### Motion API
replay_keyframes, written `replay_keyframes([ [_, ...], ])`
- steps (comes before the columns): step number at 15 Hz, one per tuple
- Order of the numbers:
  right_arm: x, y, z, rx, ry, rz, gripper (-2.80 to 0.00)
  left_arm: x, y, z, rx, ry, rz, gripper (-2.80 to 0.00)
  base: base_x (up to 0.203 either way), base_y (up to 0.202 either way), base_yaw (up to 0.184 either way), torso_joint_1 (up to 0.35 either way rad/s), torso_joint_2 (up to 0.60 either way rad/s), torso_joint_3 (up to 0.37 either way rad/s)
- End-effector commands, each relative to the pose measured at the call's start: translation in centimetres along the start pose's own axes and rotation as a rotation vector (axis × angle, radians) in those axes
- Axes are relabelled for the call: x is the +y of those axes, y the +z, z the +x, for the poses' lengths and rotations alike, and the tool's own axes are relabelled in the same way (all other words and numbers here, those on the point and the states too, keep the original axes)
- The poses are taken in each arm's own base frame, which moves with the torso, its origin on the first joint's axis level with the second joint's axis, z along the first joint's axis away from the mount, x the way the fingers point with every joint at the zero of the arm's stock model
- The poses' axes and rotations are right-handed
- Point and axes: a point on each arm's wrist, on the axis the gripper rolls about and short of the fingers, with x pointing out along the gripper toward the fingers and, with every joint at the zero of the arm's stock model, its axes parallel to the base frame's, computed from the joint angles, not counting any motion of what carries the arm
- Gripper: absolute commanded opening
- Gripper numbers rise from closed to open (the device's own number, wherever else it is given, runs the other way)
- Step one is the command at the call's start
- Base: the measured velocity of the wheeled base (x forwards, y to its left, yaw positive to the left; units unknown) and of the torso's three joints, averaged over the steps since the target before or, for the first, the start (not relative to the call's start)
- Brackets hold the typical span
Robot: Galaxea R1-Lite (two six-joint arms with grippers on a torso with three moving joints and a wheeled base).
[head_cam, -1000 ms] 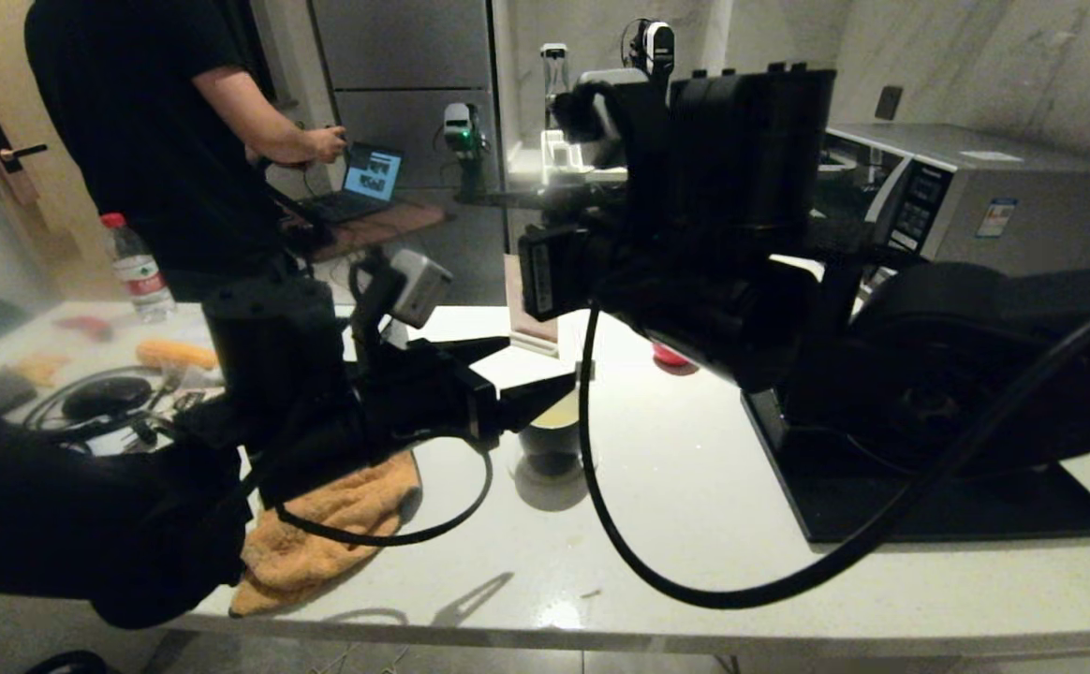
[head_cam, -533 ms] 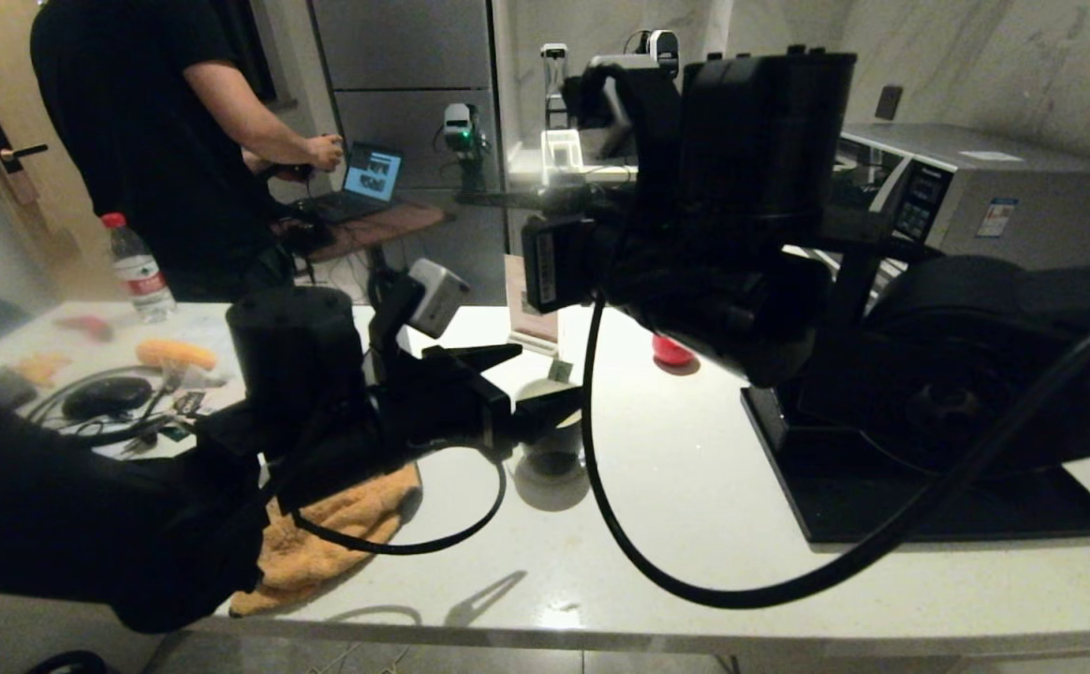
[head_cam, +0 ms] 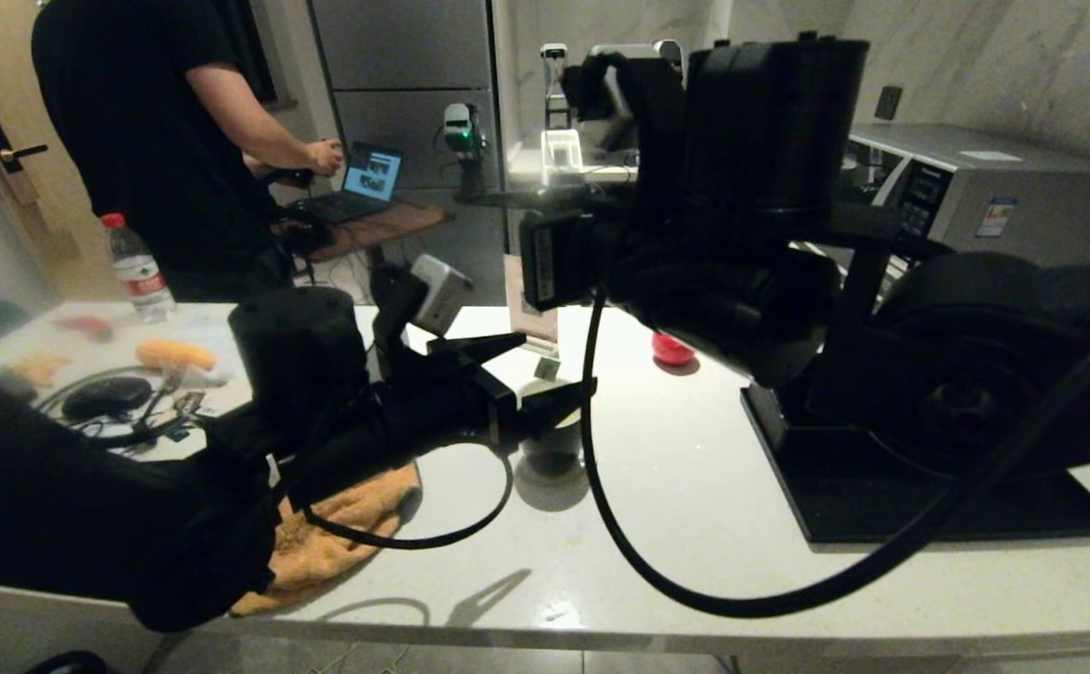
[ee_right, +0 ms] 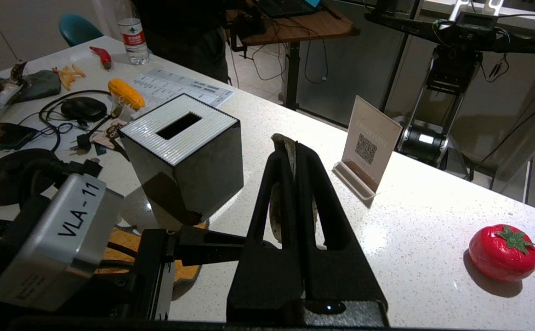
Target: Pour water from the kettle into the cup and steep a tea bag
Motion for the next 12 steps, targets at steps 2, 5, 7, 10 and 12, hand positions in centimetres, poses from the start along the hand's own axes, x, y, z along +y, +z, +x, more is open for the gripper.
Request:
replay_keyframes([
  [2, 0.5, 0.4, -0.6, -0.008, 0.015, 0.003, -2.8, 0.0, -0.1, 0.1, -0.003, -0.001, -0.001, 0.0, 0.0, 0.0, 0.0, 0.0, 0.0, 0.0],
  [5, 0.8, 0.5, -0.8, -0.012, 0.024, 0.004, -2.8, 0.0, -0.1, 0.1, -0.006, -0.002, 0.002, 0.0, 0.0, 0.0, 0.0, 0.0, 0.0, 0.0],
  [7, 0.8, 0.5, -0.9, -0.012, 0.026, 0.004, -2.8, 0.0, 0.1, 0.1, -0.025, -0.003, 0.005, 0.0, 0.0, 0.0, 0.0, 0.0, 0.0, 0.0],
  [10, 1.4, 0.4, -1.1, -0.006, 0.042, 0.001, -2.8, -0.1, -0.1, 0.0, -0.02, -0.007, 0.006, 0.0, 0.0, 0.0, 0.0, 0.0, 0.0, 0.0],
  [12, 1.9, 0.4, -1.3, -0.006, 0.055, 0.002, -2.8, -0.2, -0.1, -0.1, -0.018, -0.009, 0.006, 0.0, 0.0, 0.0, 0.0, 0.0, 0.0, 0.0],
])
